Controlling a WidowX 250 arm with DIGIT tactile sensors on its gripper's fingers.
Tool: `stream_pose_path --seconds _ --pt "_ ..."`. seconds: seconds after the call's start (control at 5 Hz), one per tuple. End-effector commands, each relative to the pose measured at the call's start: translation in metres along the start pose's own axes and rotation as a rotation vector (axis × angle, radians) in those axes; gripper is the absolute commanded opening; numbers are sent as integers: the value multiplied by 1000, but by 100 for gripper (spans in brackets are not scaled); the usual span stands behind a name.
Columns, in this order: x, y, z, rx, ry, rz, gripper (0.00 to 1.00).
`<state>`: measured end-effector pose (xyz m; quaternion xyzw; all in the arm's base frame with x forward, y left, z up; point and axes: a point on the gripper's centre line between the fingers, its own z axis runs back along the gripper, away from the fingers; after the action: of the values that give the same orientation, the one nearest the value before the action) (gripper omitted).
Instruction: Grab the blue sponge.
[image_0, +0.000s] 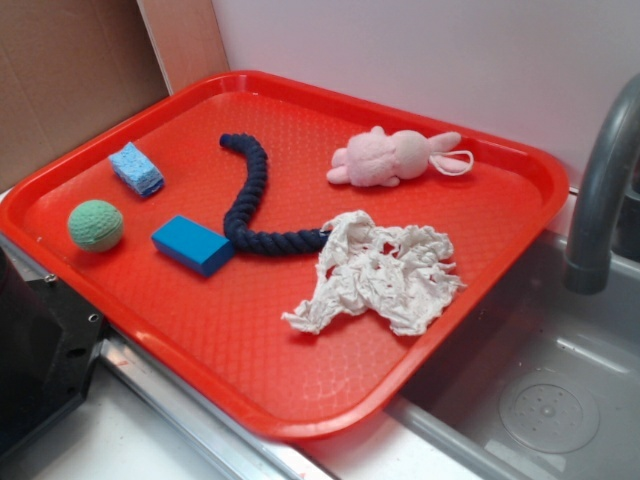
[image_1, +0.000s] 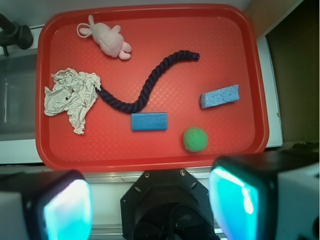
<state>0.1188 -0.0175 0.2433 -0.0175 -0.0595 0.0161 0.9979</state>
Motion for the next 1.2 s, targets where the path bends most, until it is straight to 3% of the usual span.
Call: stream_pose_path --seconds 0.0,0.2,0.6,0.8,1.0 --pt "0 0 0 0 0 0 100" --pt "-4 37 -38 22 27 250 100" --pt "9 117 -93 72 -84 743 100" --pt "37 144 -110 147 -76 874 100" --pt "37 144 -110 147 -76 874 100"
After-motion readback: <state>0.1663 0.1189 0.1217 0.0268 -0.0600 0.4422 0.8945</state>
